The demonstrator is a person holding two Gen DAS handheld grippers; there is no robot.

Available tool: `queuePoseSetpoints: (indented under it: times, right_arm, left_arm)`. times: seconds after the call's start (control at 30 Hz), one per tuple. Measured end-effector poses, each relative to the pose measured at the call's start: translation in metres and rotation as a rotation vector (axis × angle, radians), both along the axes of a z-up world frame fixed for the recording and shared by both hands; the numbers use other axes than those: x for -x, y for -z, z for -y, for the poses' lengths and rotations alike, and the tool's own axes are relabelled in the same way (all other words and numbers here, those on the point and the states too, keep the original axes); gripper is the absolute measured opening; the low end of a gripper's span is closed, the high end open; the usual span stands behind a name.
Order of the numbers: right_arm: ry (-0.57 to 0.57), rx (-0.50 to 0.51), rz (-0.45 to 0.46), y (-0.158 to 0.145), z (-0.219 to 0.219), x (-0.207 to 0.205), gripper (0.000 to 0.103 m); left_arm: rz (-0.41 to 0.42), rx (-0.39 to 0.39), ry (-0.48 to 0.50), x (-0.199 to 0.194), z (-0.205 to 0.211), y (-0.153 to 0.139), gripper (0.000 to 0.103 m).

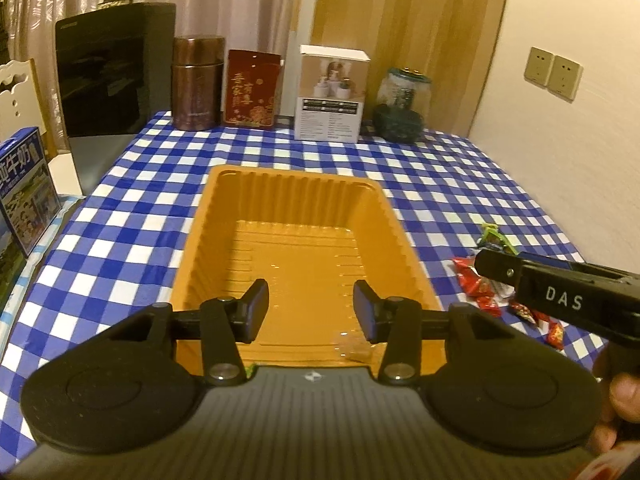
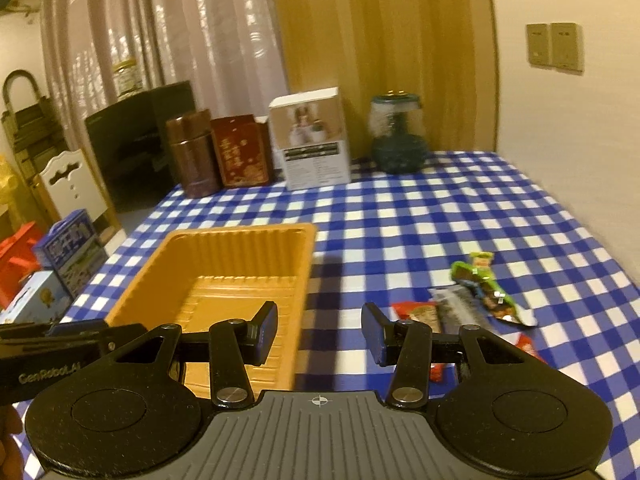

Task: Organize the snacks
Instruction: 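Move the left tool back toward the snack pile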

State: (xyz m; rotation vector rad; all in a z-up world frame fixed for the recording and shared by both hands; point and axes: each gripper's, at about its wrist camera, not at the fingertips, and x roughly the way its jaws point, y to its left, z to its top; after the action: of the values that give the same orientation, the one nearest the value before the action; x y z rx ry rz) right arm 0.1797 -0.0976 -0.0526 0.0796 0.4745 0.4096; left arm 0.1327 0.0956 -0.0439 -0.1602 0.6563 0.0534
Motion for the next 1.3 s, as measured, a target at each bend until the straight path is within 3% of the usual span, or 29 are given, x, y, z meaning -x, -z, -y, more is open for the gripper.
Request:
queuePoseSetpoints:
  times: [0.2,0.4,0.53,0.7,1.0,1.3]
  right_arm:
    - [0.049,-0.007,0.011,-0.003,0.019,0.001,0.047]
    - [0.101,-0.005,0.011,0.0,0.041,0.0,0.047]
    - [0.137,0.004,0.007,0.003,0.057,-0.002,0.048]
    - [0.181,-0.007,-0.011,0.008,0.078,0.0,0.055]
    - [0.263,-0.008,-0.054,0.021,0.109,0.003,0.057]
    - [0.333,0.011,-0.125,0.042,0.144,-0.002,0.057]
  left_arm:
    - [-0.001,0.01,0.033,-0.002,0.018,-0.002,0.05]
    - [0.006,0.007,0.063,-0.004,0.034,-0.003,0.067]
    - [0.014,0.007,0.078,-0.005,0.044,-0.004,0.072]
    - [0.038,0.002,0.098,-0.004,0.059,-0.008,0.084]
    - [0.057,-0.005,0.165,-0.007,0.09,-0.007,0.095]
    - [0.036,-0.004,0.229,-0.014,0.116,0.002,0.097]
